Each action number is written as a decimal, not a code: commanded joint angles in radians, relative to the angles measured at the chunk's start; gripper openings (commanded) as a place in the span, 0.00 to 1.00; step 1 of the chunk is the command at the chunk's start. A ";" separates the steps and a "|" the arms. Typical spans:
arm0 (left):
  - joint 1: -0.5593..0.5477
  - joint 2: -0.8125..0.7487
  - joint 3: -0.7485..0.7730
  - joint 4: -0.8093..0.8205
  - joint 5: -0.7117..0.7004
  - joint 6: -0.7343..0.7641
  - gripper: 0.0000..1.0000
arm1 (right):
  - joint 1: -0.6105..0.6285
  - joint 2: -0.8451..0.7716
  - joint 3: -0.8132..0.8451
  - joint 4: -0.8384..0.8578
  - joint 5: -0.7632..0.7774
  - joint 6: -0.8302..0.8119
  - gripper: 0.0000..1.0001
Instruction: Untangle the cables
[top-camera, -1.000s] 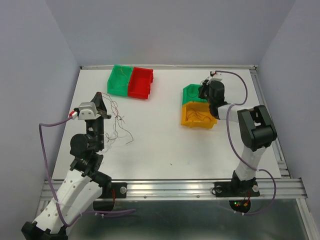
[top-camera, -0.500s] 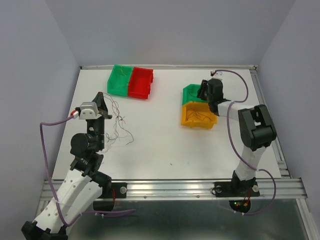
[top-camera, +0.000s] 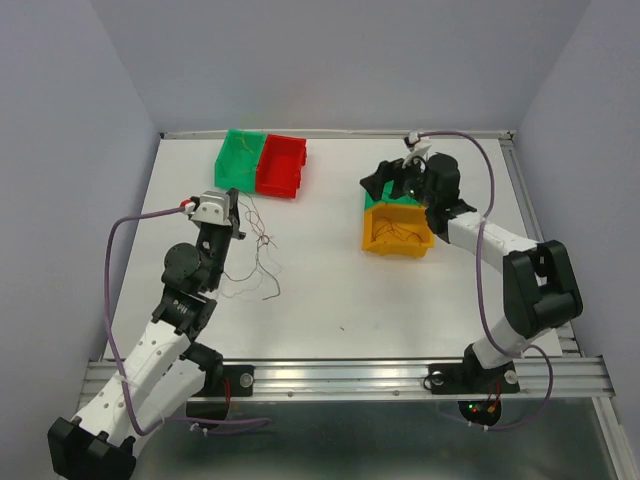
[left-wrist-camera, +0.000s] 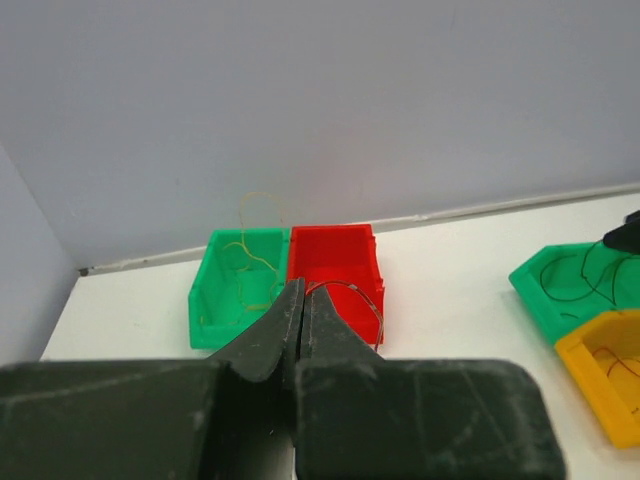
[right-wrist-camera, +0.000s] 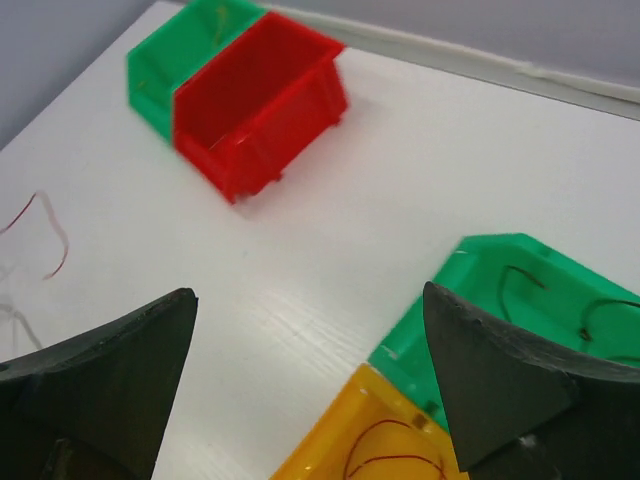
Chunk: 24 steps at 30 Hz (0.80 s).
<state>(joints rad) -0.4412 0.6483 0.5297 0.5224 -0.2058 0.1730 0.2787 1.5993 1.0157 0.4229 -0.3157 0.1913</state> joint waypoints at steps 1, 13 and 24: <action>0.004 0.010 0.070 0.042 0.092 -0.029 0.04 | 0.138 0.037 -0.046 0.143 -0.355 -0.180 0.97; 0.004 0.103 0.225 -0.007 0.157 -0.092 0.04 | 0.384 0.149 0.017 0.257 -0.479 -0.334 0.77; 0.004 0.077 0.251 -0.053 0.232 -0.132 0.05 | 0.455 0.235 0.027 0.510 -0.289 -0.268 0.66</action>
<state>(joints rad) -0.4412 0.7502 0.7357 0.4419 -0.0257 0.0643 0.7219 1.8172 1.0130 0.7216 -0.6731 -0.1043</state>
